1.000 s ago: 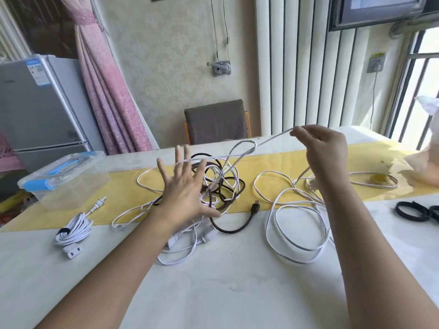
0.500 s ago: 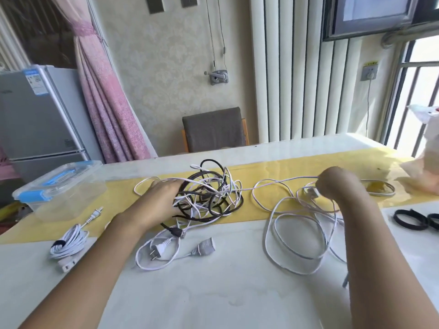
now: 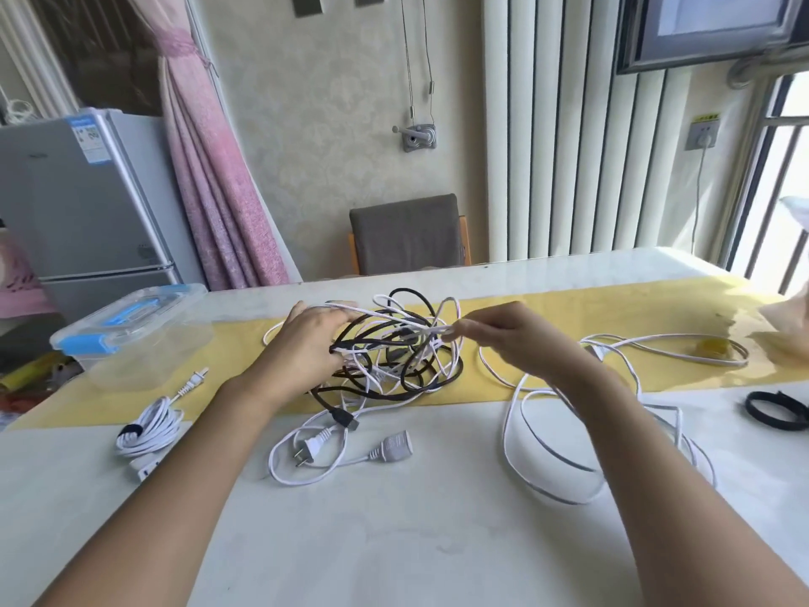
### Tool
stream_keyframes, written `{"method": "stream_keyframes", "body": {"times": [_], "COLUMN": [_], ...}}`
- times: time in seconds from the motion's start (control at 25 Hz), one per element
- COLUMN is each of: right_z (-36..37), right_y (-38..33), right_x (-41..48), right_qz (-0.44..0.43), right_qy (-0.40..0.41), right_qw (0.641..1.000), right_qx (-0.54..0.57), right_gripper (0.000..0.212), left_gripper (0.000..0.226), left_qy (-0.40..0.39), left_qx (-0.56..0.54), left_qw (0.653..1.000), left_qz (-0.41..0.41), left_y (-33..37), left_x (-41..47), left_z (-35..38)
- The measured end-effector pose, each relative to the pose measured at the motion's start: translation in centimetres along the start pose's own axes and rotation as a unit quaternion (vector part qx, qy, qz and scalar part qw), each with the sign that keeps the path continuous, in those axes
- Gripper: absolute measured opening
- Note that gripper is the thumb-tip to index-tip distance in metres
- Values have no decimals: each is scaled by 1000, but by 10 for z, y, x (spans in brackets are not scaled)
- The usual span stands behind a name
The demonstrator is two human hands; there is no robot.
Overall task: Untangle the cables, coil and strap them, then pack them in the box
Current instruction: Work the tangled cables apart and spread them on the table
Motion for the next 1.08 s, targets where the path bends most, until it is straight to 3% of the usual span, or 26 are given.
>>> {"method": "stream_keyframes", "body": {"times": [0.16,0.24,0.32,0.4,0.48,0.56,0.64,0.72,0.76,0.84,0.96,1.08], "right_z": [-30,-38,-50,-54,-50,-50,-54,-48,-39,-23,-25,-28], "right_y": [8,9,5,2,2,8,19,25,25,20,10,7], "right_x": [-6,-8,-13,-16,-15,-13,-16,-15,-14,-14,-19,-28], "right_qz": [-4,2,1,3,13,46,112,156,162,154,121,143], "right_qy": [145,245,335,388,391,355,255,90,-2,-121,-125,-163], "right_qw": [989,969,942,920,914,924,946,969,971,960,978,973], "right_qx": [-4,-14,-26,-56,-104,-133,-166,-171,-179,-199,-117,-79], "right_gripper": [27,26,25,24,24,25,24,19,17,19,15,17], "left_gripper": [45,48,82,118,119,106,80,24,15,18,41,43], "left_qy": [-52,-76,-109,-88,-94,-174,-282,-339,-345,-364,-382,-283], "left_qx": [5,61,112,147,128,-28,-194,-217,-204,-182,-209,-233], "left_qw": [999,995,985,982,982,974,928,911,914,913,899,923], "left_qz": [-11,-23,-68,-83,-98,-142,-149,-92,-67,-32,-46,-118], "left_y": [9,10,3,-7,-15,-15,-7,9,15,33,56,69], "left_x": [11,17,22,27,31,29,17,-1,-8,-24,-41,-36], "left_z": [-14,-16,-20,-28,-33,-36,-33,-38,-44,-63,-85,-78]}}
Point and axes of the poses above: each hand's wrist, its own x-axis towards the middle knuckle, its own z-axis out of the palm, y = z × x, the point moved 3 cm from there along x, towards the middle knuckle, and after that the axes turned 5 degrees about -z, right-handed, at the moved point
